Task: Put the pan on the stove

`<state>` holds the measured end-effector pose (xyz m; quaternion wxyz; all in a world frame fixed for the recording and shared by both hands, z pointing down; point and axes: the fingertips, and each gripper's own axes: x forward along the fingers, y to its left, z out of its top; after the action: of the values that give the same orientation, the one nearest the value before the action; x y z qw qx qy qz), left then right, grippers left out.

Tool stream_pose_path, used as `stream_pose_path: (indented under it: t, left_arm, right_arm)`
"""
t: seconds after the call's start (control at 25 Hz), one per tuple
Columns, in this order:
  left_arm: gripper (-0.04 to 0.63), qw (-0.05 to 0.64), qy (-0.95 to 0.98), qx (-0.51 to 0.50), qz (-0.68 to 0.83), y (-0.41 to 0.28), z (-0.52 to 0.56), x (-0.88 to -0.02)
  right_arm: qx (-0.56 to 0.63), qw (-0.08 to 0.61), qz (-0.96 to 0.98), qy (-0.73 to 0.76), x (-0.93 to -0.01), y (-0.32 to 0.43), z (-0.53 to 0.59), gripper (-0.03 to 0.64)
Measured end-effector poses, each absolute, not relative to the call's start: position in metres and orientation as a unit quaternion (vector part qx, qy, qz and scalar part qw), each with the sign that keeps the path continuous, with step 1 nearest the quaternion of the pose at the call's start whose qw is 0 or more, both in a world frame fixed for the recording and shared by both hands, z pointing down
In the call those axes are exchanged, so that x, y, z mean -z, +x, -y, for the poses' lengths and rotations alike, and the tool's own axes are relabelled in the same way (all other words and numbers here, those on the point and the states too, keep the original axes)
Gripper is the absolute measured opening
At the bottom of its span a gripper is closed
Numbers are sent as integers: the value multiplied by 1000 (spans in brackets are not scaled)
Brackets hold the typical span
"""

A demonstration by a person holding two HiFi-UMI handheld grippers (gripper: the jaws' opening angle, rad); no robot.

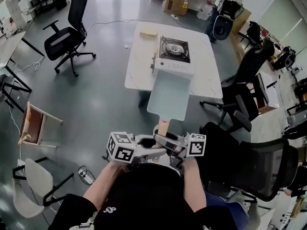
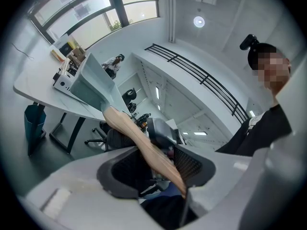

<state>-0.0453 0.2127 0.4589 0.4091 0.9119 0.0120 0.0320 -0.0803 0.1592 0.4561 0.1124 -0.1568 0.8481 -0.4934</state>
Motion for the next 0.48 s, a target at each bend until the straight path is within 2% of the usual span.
stream_pose_path:
  t: [0.48]
  left_arm:
    - [224,423,906,-21,-3,-7,-136,-462]
  right_arm:
    - [506,99,-843,-151,-461,-42,-83,221]
